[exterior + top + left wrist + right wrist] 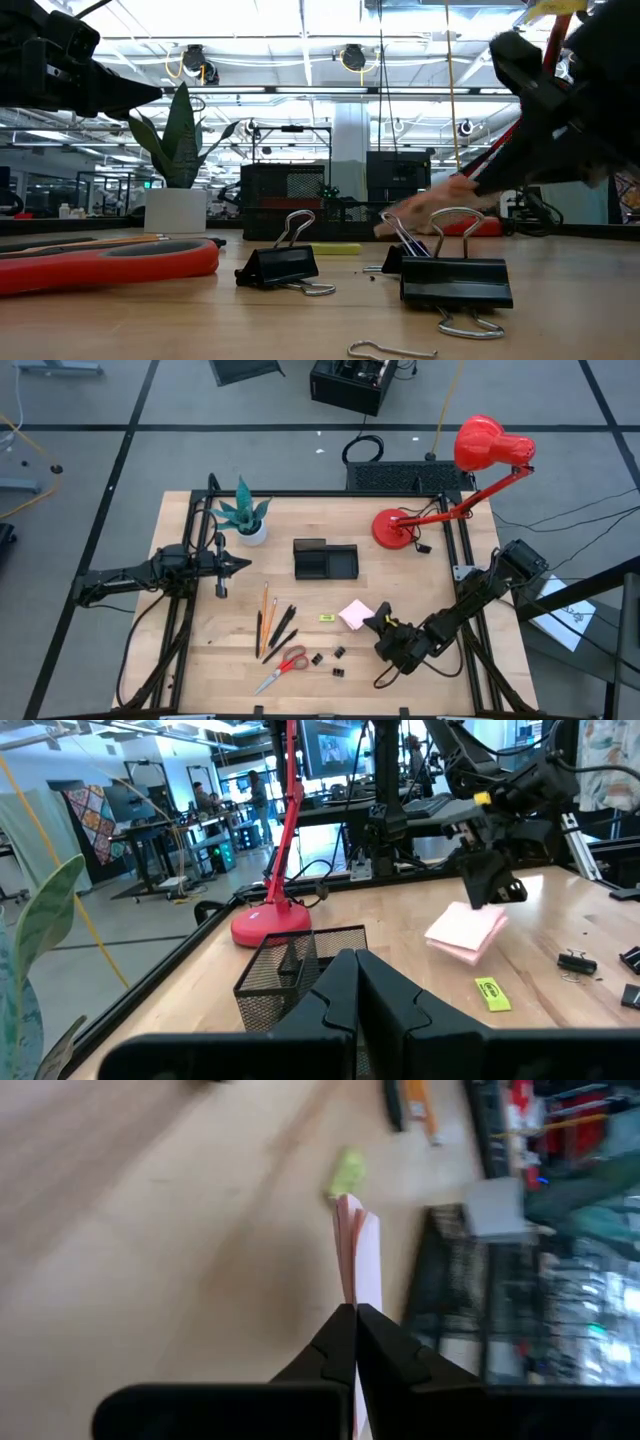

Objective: Pick and place office supplies into organizer
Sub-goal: Put the pink sticky note the black desk organizer

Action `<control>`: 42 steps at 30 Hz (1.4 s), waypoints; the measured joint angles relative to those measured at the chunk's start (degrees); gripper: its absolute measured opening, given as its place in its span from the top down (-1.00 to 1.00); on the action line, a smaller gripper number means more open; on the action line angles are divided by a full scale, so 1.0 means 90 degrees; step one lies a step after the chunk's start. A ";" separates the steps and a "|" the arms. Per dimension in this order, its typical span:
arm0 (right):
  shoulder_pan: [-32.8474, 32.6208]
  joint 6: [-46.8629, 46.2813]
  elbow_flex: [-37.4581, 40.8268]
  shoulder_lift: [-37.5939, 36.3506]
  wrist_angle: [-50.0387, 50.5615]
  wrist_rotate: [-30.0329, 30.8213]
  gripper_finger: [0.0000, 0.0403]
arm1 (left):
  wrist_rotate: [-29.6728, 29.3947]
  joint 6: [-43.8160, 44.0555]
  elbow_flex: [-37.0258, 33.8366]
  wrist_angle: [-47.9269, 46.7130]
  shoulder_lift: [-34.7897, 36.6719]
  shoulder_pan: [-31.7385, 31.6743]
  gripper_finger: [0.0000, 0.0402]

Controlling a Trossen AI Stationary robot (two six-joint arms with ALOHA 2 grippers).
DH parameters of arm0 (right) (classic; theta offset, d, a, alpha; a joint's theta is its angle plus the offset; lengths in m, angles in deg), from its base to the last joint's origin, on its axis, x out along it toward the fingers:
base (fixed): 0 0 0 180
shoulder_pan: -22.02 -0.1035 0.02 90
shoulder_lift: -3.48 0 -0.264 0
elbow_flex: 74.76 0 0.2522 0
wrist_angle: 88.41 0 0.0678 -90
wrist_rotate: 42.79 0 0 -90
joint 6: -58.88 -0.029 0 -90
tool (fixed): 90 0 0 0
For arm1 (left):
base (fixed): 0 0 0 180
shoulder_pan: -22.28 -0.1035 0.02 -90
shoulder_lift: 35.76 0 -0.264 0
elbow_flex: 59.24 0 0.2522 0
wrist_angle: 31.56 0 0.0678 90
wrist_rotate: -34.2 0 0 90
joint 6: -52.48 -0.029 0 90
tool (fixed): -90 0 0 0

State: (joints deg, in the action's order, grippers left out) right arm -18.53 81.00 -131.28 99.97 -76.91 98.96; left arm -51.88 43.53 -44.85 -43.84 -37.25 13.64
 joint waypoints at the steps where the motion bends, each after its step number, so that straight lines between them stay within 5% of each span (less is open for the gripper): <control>1: 0.0000 0.0048 -0.0061 0.0000 0.0026 0.0132 1.00 | 0.0000 0.0003 0.0000 0.0000 0.0000 0.0000 0.96; 6: -0.0005 0.0487 -0.0350 -0.0002 0.0090 0.0389 1.00 | 0.0000 0.0007 0.0000 -0.0002 0.0000 0.0000 0.96; 16: 0.0111 0.1720 -0.0734 -0.0002 0.0085 0.2083 1.00 | 0.0000 0.0026 0.0000 -0.0002 0.0000 0.0002 0.96; 34: 0.1772 0.0703 -0.1431 -0.0007 0.0022 0.2067 1.00 | 0.0000 0.0029 0.0000 -0.0002 0.0000 0.0001 0.96; 42: 0.2150 0.0452 -0.1433 -0.0007 0.0137 0.1549 1.00 | 0.0000 0.0027 0.0000 -0.0002 0.0000 0.0002 0.96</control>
State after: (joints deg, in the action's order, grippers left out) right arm 0.82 85.07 -144.18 99.90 -75.68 112.90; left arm -51.88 43.77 -44.85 -43.87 -37.25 13.66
